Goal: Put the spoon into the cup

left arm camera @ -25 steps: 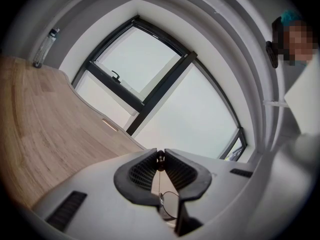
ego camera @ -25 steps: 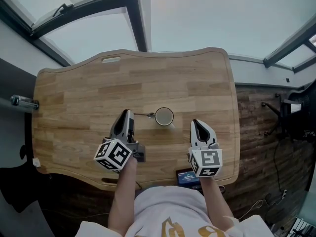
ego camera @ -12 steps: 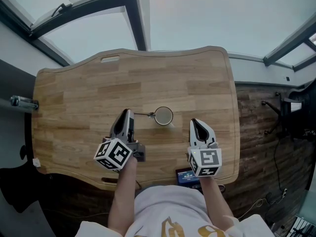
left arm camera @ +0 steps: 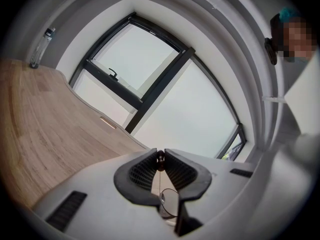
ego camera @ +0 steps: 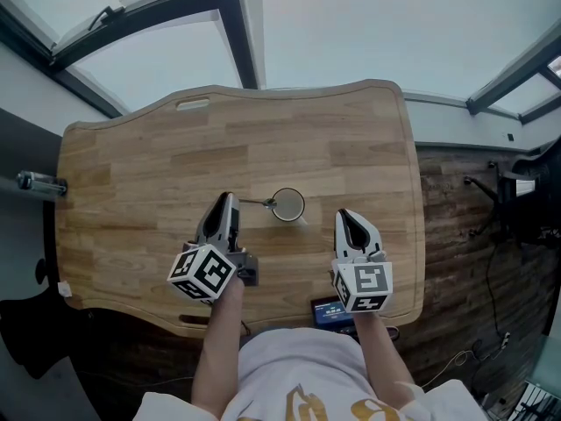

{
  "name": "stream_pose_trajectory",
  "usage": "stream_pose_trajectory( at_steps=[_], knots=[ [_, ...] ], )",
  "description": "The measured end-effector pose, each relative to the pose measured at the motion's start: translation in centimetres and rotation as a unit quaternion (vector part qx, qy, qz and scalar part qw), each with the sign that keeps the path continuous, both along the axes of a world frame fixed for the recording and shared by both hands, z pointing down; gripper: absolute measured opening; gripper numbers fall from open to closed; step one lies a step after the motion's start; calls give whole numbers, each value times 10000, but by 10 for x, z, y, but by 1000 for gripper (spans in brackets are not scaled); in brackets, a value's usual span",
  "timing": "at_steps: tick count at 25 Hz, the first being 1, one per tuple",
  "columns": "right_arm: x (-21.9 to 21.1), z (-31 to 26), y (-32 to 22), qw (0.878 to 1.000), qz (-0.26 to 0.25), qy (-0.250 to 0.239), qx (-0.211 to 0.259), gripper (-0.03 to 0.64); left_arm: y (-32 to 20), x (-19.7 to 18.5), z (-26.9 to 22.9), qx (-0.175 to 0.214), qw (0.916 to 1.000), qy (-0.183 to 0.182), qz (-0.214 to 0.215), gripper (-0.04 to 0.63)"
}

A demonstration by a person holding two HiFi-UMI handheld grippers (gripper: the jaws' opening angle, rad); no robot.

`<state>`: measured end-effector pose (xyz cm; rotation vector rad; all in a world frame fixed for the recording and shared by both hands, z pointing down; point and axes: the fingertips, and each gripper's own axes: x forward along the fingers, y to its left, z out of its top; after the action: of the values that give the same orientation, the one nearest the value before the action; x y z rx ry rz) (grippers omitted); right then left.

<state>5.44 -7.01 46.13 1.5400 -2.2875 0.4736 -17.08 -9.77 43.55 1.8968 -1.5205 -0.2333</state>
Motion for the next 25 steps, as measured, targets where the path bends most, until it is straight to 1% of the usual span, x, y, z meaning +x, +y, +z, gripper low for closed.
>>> stream_pose_trajectory(
  at_steps=[14,25],
  knots=[
    [3,9,-2,9999,12,-14,-103,32,-5,11,9,-90,9999,-14,109,54],
    [7,14,-8,9999,37,-6,-146,31,-9,13,14,-146,9998,-5,117,54]
  ],
)
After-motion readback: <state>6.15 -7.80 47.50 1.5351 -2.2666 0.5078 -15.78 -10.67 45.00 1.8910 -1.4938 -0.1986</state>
